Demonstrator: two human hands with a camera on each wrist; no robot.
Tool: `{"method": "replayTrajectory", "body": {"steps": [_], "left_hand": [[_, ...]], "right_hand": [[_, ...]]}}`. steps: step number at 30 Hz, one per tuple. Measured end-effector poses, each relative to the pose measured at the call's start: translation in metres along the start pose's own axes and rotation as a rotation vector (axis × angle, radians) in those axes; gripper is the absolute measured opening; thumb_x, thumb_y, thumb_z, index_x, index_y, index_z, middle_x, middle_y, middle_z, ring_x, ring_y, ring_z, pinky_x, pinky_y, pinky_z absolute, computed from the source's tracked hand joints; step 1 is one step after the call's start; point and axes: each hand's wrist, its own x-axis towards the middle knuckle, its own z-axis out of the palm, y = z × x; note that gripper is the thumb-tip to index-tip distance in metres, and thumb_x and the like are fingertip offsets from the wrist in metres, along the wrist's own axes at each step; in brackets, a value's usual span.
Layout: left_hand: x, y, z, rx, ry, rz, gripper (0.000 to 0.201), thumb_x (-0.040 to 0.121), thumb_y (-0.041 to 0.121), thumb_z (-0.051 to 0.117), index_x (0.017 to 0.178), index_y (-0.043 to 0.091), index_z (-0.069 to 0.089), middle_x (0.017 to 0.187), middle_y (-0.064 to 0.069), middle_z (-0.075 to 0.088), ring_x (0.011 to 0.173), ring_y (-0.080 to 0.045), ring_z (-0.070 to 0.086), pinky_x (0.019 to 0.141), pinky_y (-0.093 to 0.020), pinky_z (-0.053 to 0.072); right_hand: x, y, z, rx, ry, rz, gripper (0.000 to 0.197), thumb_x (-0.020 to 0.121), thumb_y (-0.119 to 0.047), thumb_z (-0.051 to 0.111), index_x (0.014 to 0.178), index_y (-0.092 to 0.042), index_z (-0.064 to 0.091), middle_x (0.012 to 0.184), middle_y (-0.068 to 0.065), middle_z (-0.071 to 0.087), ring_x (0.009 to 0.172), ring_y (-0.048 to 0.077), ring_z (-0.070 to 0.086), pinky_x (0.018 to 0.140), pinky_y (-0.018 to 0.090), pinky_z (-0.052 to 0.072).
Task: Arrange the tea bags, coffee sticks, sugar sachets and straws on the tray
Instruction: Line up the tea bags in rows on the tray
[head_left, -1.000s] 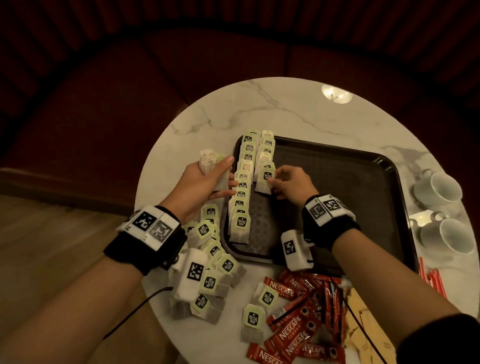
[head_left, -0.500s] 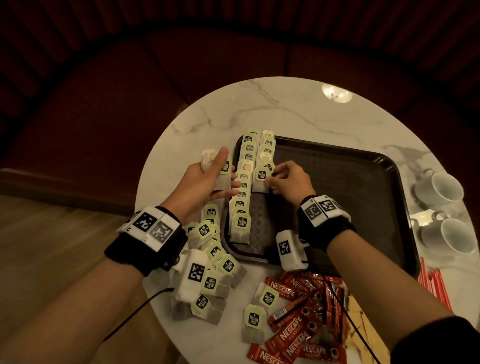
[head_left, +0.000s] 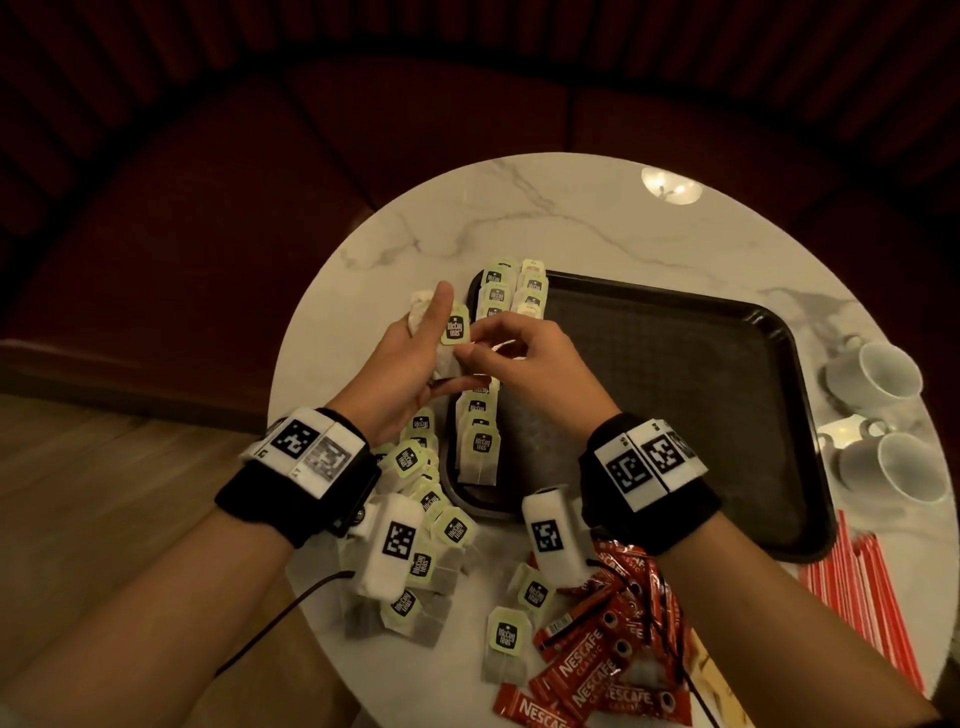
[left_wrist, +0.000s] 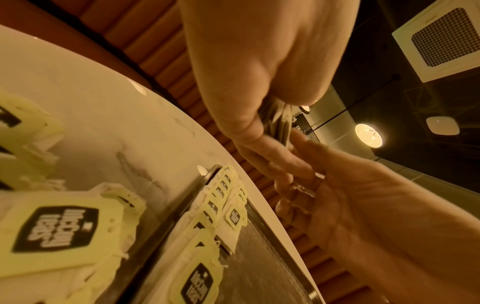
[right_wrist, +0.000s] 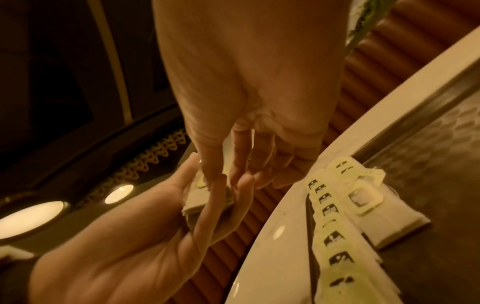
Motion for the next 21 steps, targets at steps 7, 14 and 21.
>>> {"method": "replayTrajectory", "body": {"steps": [7,14,21], "left_hand": [[-0.002,-0.001,-0.003,-0.029,-0.027,0.055,0.051,0.083,0.052,0.05,0.104,0.008,0.061,0.091,-0.006,0.075,0.087,-0.022,0.073,0.066,-0.029,0.061],[0.002,-0.005,-0.009,-0.012,0.028,0.181,0.036,0.09,0.02,0.064,0.121,0.001,0.061,0.112,-0.013,0.071,0.102,-0.028,0.07,0.078,-0.04,0.06],[0.001,-0.001,-0.002,0.03,-0.029,0.242,0.029,0.095,0.023,0.059,0.117,0.004,0.061,0.112,-0.011,0.071,0.102,-0.028,0.069,0.073,-0.038,0.061]], "right_hand": [[0.001,0.002,-0.004,0.133,0.068,-0.018,0.006,0.091,-0.012,0.069,0.095,-0.009,0.073,0.087,0.002,0.074,0.082,0.01,0.07,0.08,0.021,0.054],[-0.001,-0.004,-0.023,0.052,0.113,-0.104,0.005,0.095,-0.018,0.064,0.096,-0.022,0.065,0.096,0.0,0.072,0.089,0.015,0.07,0.078,0.033,0.057],[-0.007,-0.007,-0.031,0.284,0.019,-0.076,0.026,0.089,-0.003,0.068,0.113,-0.001,0.061,0.106,0.019,0.071,0.09,0.028,0.072,0.076,0.03,0.058]]}}
